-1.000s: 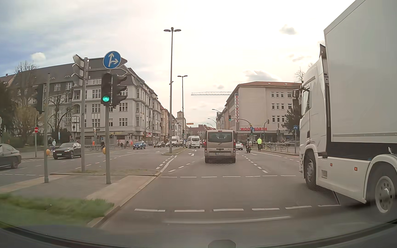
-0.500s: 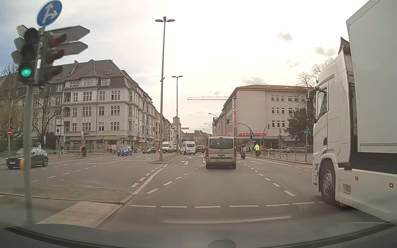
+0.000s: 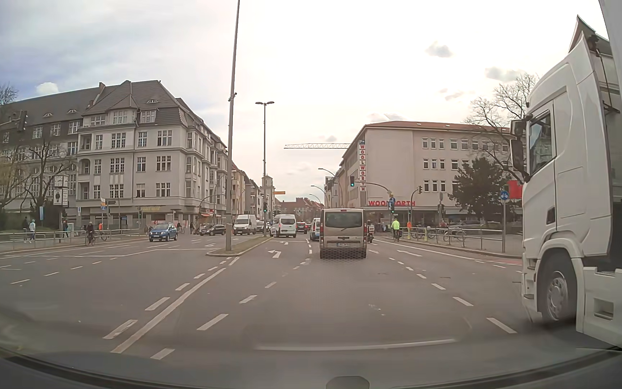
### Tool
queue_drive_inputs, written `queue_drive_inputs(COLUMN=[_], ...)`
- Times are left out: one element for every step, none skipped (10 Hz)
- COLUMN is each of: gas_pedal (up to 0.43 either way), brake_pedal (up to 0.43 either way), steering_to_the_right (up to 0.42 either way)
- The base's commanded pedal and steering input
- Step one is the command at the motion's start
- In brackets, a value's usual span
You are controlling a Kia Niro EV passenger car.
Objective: Follow the waypoints while adhering to traffic rules and regulations
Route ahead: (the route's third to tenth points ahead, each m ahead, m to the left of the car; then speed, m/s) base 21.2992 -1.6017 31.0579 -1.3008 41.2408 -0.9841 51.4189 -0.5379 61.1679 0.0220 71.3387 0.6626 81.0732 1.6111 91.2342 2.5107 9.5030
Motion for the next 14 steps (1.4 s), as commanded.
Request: queue_drive_inputs(gas_pedal=[0.260,0.260,0.260,0.248,0.248,0.248,0.240,0.220,0.209,0.197,0.189,0.110,0.098,0.098], brake_pedal=[0.000,0.000,0.000,0.000,0.000,0.000,0.000,0.000,0.000,0.000,0.000,0.000,0.000,0.000], steering_to_the_right=[0.018,0.018,0.018,0.018,0.018,0.017,0.015,0.012,0.008,0.006,0.005,0.005,0.005,0.005])
